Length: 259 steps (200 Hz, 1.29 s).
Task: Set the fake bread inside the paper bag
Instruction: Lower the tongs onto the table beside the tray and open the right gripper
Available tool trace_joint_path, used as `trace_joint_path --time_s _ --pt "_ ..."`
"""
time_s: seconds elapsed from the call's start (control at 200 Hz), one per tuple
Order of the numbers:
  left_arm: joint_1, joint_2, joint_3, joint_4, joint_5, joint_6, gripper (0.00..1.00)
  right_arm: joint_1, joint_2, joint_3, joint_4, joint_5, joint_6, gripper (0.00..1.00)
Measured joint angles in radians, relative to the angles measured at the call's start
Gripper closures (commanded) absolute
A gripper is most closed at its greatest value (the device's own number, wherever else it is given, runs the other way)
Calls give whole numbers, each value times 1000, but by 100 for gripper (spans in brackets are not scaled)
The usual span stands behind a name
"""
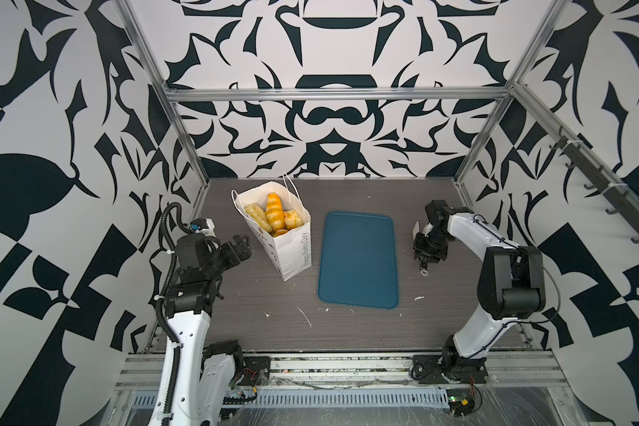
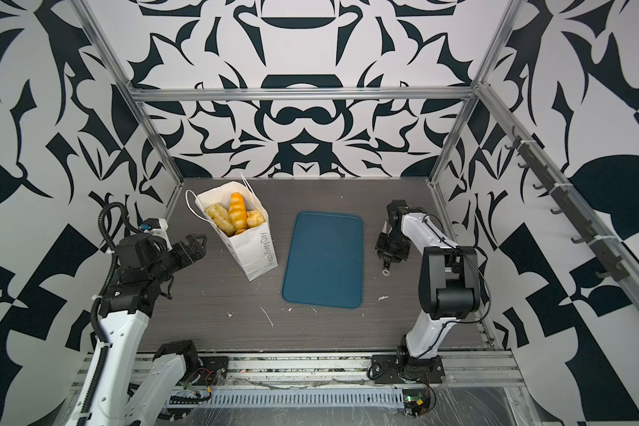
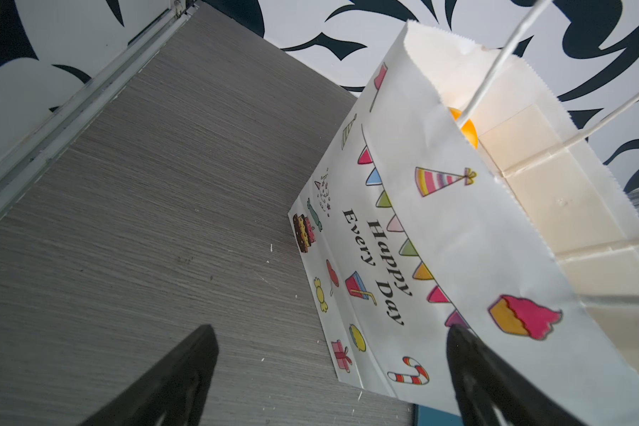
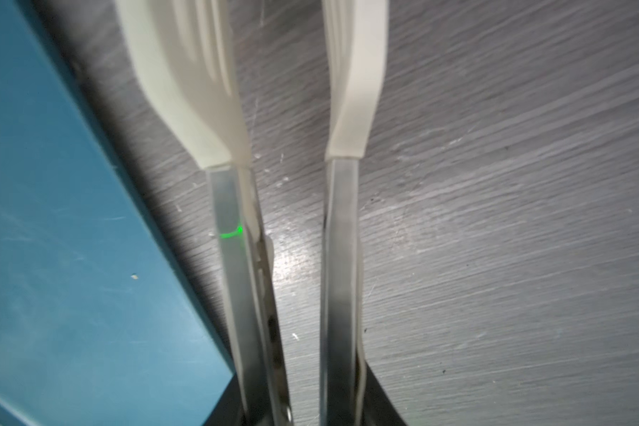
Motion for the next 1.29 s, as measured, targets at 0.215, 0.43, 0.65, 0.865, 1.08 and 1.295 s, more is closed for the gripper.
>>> trace_joint_path --time_s 0.215,0.43,0.65,0.865,1.08,1.295 --pt "0 2 -18 19 -1 38 1 0 62 -5 10 13 -27 64" --pt "0 6 -23 55 -12 57 1 0 112 -5 21 35 -48 64" --pt "0 43 -34 93 -23 68 1 0 117 -5 24 40 -57 60" --pt "0 60 -41 120 -32 86 1 -2 140 -7 29 45 -59 48" --pt "0 79 -49 139 -43 98 1 -5 136 -12 28 44 -56 37" --pt "0 98 -54 162 -47 113 1 -5 106 -46 36 45 -53 30"
